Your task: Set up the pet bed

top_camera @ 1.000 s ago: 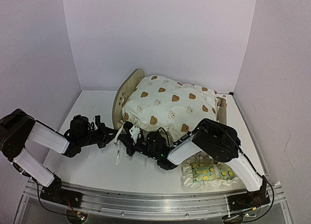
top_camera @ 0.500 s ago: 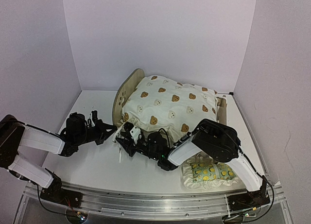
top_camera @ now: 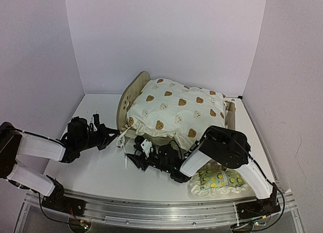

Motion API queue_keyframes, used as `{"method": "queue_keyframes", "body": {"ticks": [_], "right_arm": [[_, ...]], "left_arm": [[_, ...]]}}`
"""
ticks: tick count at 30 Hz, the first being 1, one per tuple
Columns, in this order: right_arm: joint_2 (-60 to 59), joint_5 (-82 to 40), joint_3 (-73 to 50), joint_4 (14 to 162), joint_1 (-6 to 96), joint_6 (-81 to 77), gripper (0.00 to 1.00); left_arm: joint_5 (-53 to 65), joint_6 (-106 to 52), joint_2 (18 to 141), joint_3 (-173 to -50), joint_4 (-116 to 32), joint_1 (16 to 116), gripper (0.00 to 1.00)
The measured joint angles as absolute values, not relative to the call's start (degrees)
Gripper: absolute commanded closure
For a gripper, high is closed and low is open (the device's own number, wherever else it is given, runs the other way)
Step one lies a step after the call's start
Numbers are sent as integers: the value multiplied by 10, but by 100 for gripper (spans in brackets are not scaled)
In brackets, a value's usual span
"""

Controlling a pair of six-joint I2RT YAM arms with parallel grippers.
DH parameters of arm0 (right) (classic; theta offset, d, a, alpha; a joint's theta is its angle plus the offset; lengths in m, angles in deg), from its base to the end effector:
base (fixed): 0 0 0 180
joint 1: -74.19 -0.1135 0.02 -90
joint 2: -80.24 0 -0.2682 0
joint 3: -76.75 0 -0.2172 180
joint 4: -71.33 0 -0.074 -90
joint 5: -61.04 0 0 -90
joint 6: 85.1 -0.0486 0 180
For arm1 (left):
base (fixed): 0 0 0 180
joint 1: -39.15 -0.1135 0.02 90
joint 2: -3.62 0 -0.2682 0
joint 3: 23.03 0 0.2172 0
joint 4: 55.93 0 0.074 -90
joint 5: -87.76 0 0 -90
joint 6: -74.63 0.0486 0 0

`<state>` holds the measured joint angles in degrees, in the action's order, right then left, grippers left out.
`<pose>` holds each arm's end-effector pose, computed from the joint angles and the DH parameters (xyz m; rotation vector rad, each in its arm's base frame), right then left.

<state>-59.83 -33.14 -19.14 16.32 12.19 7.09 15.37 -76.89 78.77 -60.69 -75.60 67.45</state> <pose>0.2236 0.4131 0.1036 -0.8205 1.4189 0.7514 0.2027 -0.1259 0.2037 -0.3720 2.0741 -1.3073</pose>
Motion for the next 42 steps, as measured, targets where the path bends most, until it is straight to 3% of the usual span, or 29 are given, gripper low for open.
{"method": "queue_keyframes", "body": {"ticks": [9, 24, 26, 29, 32, 34, 36, 42], "right_arm": [[-598, -332, -195, 164, 121, -11, 37], [-640, -322, -81, 208, 96, -84, 37], [-656, -324, -68, 221, 93, -86, 41], [-669, -331, -52, 228, 90, -87, 55], [-679, -335, -35, 235, 88, -86, 72], [-684, -337, -26, 240, 88, -83, 91], [-685, -338, -23, 242, 88, -82, 100], [-675, -356, -49, 234, 88, -72, 100]], "left_arm": [[136, -758, 768, -607, -744, 674, 100], [135, -756, 768, -607, -744, 674, 100], [135, -756, 768, -607, -744, 674, 100], [135, -756, 768, -607, -744, 674, 100], [135, -756, 767, -605, -744, 674, 100], [134, -756, 766, -601, -744, 674, 100], [132, -756, 764, -599, -743, 674, 100], [119, -744, 740, -600, -716, 674, 100]]}}
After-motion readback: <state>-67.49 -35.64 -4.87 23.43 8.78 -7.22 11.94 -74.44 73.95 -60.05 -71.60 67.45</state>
